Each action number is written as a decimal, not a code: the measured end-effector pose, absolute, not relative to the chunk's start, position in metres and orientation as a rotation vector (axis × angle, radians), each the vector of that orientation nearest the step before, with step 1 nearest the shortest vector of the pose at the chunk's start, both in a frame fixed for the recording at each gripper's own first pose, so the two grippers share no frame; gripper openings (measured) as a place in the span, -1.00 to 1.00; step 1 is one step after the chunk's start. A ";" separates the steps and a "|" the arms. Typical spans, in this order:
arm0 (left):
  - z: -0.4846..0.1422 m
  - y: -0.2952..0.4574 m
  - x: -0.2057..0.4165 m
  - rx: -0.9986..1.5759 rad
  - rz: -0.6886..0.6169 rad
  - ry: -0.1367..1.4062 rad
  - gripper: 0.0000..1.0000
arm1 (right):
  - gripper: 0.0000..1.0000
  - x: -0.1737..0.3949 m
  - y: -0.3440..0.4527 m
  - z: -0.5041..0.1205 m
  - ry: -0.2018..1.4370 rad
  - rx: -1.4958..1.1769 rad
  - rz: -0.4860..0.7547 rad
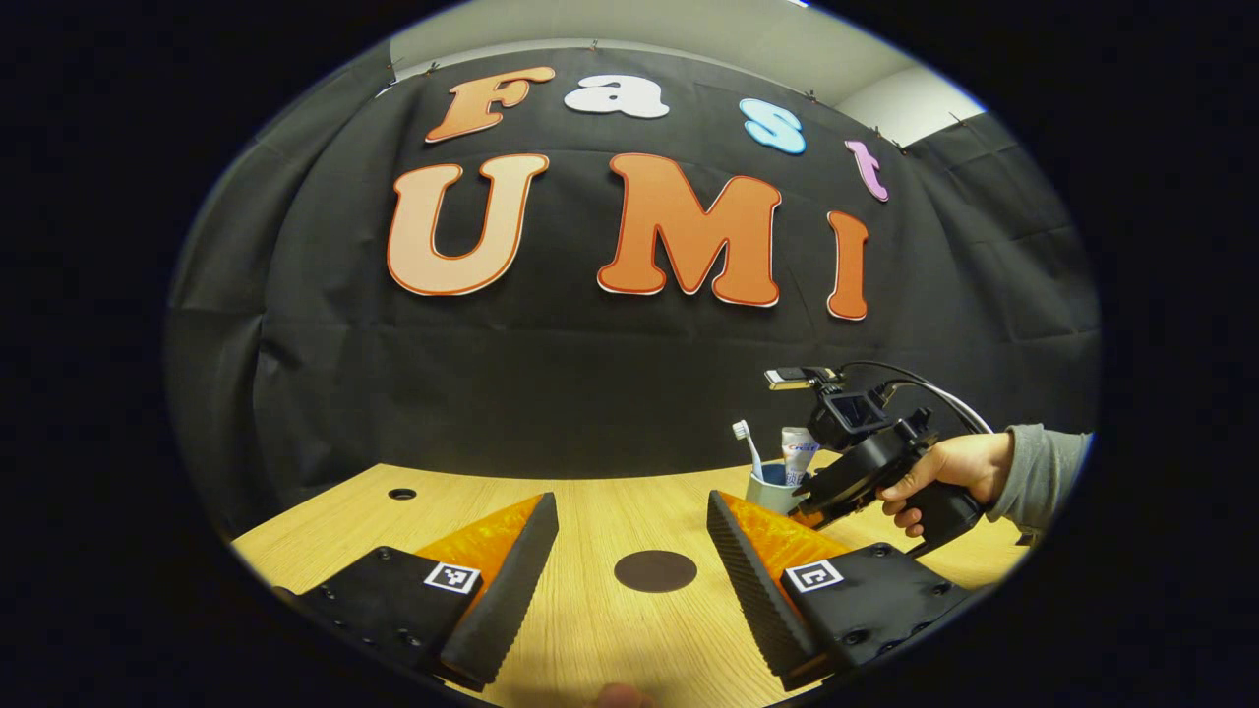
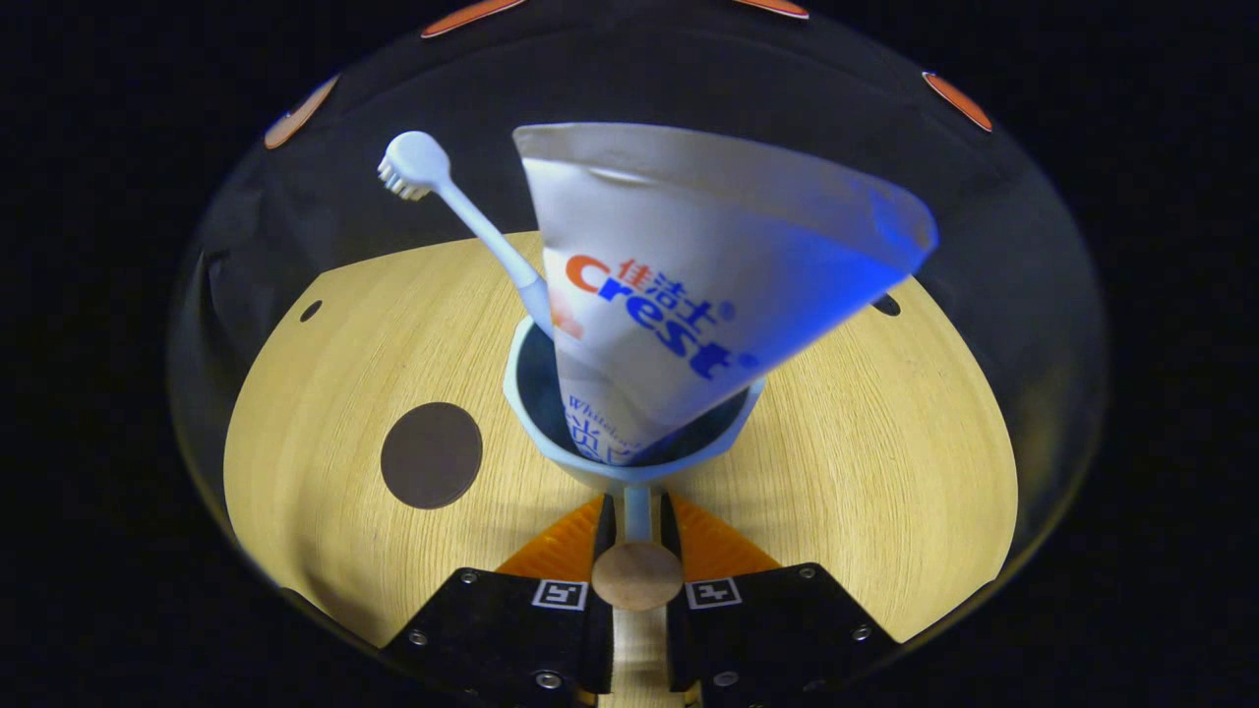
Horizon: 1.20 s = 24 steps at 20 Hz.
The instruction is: Put the toothbrush and toothpaste on the desktop into the cup, then pick up the cup and place it on the coaster on the desktop.
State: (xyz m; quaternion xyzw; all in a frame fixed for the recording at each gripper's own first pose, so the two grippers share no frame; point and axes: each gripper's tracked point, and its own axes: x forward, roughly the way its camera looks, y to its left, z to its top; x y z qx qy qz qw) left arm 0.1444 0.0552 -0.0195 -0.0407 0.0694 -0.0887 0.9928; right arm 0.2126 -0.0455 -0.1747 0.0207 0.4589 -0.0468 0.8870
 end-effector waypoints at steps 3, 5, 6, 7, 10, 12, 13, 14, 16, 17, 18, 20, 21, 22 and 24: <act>-0.016 0.061 0.139 -0.074 -0.167 0.130 0.94 | -0.57 0.215 -0.043 -0.173 0.941 0.042 -0.060; -0.017 0.065 0.137 -0.071 -0.160 0.128 0.93 | -0.57 0.218 -0.043 -0.172 0.932 0.029 -0.035; -0.017 0.066 0.136 -0.071 -0.156 0.129 0.97 | -0.57 0.219 -0.043 -0.170 0.924 0.024 -0.023; -0.017 0.067 0.136 -0.072 -0.154 0.129 0.89 | -0.57 0.220 -0.042 -0.170 0.920 0.022 -0.008; -0.017 0.074 0.133 -0.075 -0.142 0.128 0.89 | -0.57 0.223 -0.041 -0.172 0.919 0.002 0.028; -0.017 0.079 0.130 -0.074 -0.134 0.127 0.93 | -0.57 0.225 -0.040 -0.172 0.919 -0.014 0.047; -0.017 0.081 0.129 -0.074 -0.130 0.128 0.94 | -0.57 0.224 -0.039 -0.172 0.920 -0.014 0.062; -0.018 0.083 0.128 -0.073 -0.127 0.128 0.94 | -0.57 0.224 -0.040 -0.172 0.923 -0.014 0.073; -0.017 0.088 0.128 -0.071 -0.119 0.126 0.97 | -0.57 0.225 -0.040 -0.172 0.927 -0.032 0.095; -0.017 0.091 0.127 -0.071 -0.113 0.126 0.97 | -0.57 0.225 -0.040 -0.171 0.931 -0.041 0.105; -0.018 0.094 0.127 -0.071 -0.107 0.127 0.97 | -0.57 0.226 -0.040 -0.171 0.935 -0.044 0.116; -0.019 0.101 0.126 -0.074 -0.094 0.130 0.97 | -0.57 0.226 -0.039 -0.170 0.948 -0.048 0.137; -0.020 0.100 0.125 -0.075 -0.087 0.133 0.93 | -0.57 0.226 -0.039 -0.171 0.953 -0.054 0.146; -0.020 0.101 0.125 -0.075 -0.081 0.133 0.94 | -0.57 0.226 -0.039 -0.171 0.958 -0.058 0.152; -0.019 0.103 0.126 -0.076 -0.072 0.136 0.94 | -0.57 0.227 -0.039 -0.170 0.962 -0.064 0.168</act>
